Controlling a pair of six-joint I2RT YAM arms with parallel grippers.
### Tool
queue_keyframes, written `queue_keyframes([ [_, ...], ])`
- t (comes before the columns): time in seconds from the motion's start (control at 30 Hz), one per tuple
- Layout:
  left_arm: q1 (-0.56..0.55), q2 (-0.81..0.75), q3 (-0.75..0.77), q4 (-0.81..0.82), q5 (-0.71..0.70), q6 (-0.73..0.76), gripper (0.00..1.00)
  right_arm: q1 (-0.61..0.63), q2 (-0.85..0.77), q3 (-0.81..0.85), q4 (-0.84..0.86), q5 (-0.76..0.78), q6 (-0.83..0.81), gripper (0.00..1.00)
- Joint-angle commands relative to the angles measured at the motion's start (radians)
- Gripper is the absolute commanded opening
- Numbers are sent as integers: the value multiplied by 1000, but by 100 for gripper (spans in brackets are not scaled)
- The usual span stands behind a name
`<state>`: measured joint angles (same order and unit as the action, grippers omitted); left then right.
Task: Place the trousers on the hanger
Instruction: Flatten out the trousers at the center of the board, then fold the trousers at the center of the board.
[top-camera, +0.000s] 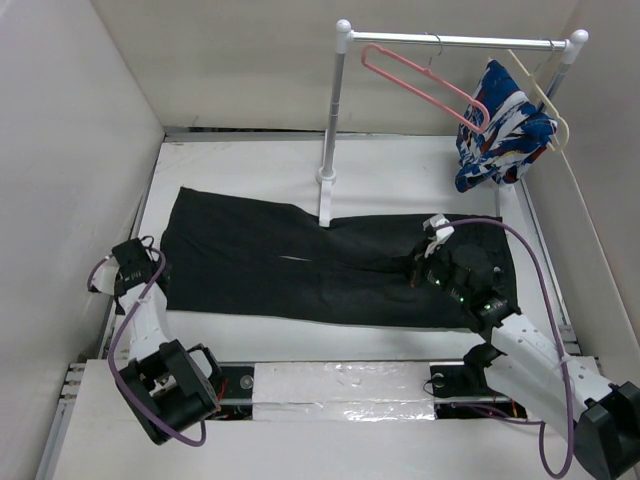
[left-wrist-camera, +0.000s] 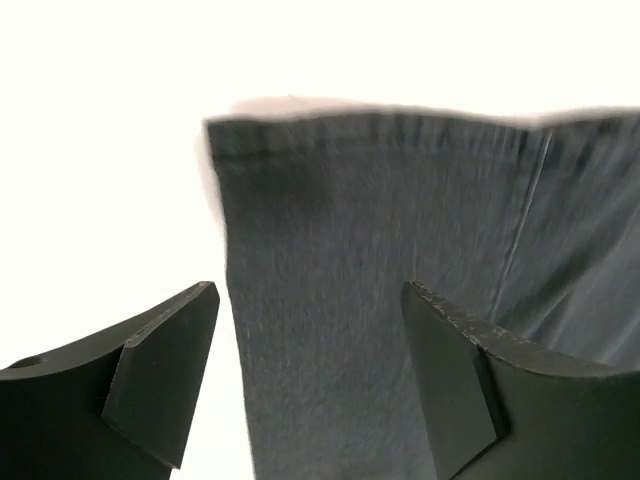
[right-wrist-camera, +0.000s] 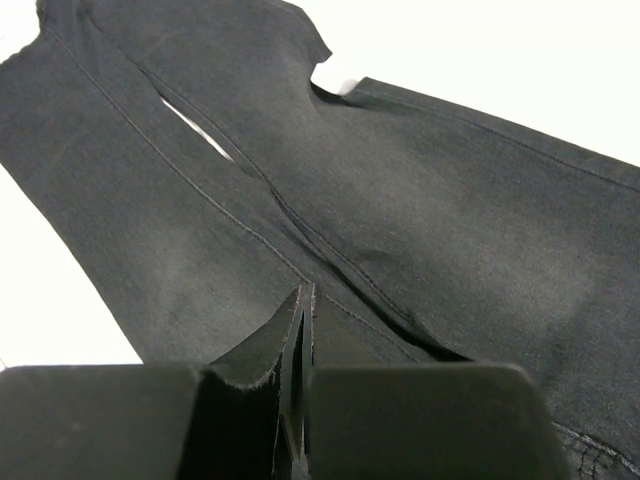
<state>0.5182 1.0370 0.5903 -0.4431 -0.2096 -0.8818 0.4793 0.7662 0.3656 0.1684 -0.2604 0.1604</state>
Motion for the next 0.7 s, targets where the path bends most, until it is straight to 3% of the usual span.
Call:
queue_keyframes([
  [0.0, 45, -41, -7, -8, -5, -43, 72, 7, 12, 38, 60, -11, -18, 3],
  [0.23, 83, 50, -78, 76, 52, -71, 62, 16, 19, 36, 63, -10, -18, 4],
  [0.53, 83, 38, -129, 104, -13, -106, 54, 16, 53, 39, 74, -11, -16, 4],
  [0.67, 83, 75, -127, 124, -51, -97, 40, 16, 51, 36, 72, 6, -16, 5],
])
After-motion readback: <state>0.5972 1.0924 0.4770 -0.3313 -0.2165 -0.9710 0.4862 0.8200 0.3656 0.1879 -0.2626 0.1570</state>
